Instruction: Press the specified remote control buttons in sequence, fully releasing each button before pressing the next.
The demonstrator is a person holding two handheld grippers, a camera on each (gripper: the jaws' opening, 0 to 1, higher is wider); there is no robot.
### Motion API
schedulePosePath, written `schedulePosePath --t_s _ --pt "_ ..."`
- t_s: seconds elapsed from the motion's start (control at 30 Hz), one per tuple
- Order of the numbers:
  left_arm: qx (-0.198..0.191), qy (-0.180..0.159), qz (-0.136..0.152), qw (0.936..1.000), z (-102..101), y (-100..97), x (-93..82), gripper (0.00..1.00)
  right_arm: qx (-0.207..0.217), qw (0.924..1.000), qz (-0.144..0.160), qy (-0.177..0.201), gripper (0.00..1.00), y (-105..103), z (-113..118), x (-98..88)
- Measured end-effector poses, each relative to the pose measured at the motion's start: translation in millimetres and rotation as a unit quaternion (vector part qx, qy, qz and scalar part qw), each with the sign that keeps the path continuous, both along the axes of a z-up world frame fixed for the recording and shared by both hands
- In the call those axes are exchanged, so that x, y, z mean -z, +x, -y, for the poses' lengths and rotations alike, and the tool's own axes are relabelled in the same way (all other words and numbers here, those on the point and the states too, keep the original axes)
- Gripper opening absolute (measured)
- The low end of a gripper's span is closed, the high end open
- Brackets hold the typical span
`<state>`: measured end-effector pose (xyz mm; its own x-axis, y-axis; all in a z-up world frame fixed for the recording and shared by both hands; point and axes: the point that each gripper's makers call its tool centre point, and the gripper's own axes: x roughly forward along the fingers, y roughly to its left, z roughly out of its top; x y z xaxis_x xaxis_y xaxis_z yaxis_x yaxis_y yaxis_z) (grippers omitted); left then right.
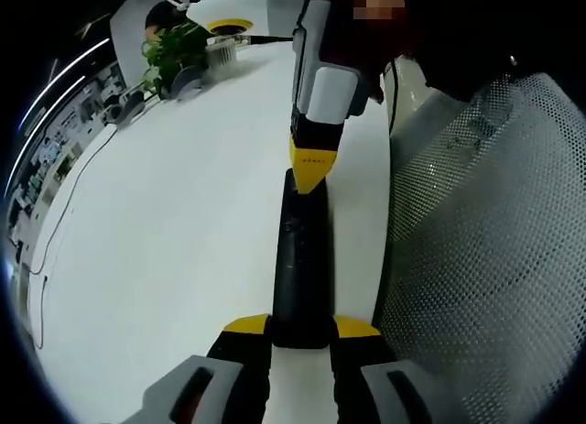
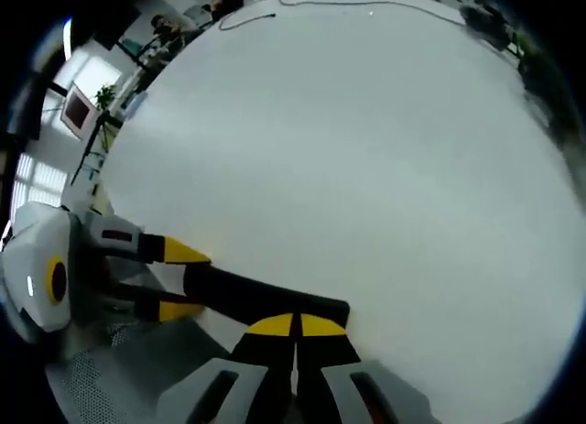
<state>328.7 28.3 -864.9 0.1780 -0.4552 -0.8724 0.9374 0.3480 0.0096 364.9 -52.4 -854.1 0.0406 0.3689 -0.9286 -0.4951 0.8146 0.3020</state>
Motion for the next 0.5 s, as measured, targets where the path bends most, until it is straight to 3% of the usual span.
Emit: schedulePosePath --t_s 0.2,0.5 --pt "0.003 0.000 0.000 1.0000 1 -0.5 0.2 0.24 0.027 0.9988 -0.006 0.040 0.00 5 -7 -6.6" --pt "0.004 0.002 -0.001 1.0000 1 -0.5 0.5 0.24 0.019 0.9992 -0.011 0.035 0.00 -1 -12 -1.8"
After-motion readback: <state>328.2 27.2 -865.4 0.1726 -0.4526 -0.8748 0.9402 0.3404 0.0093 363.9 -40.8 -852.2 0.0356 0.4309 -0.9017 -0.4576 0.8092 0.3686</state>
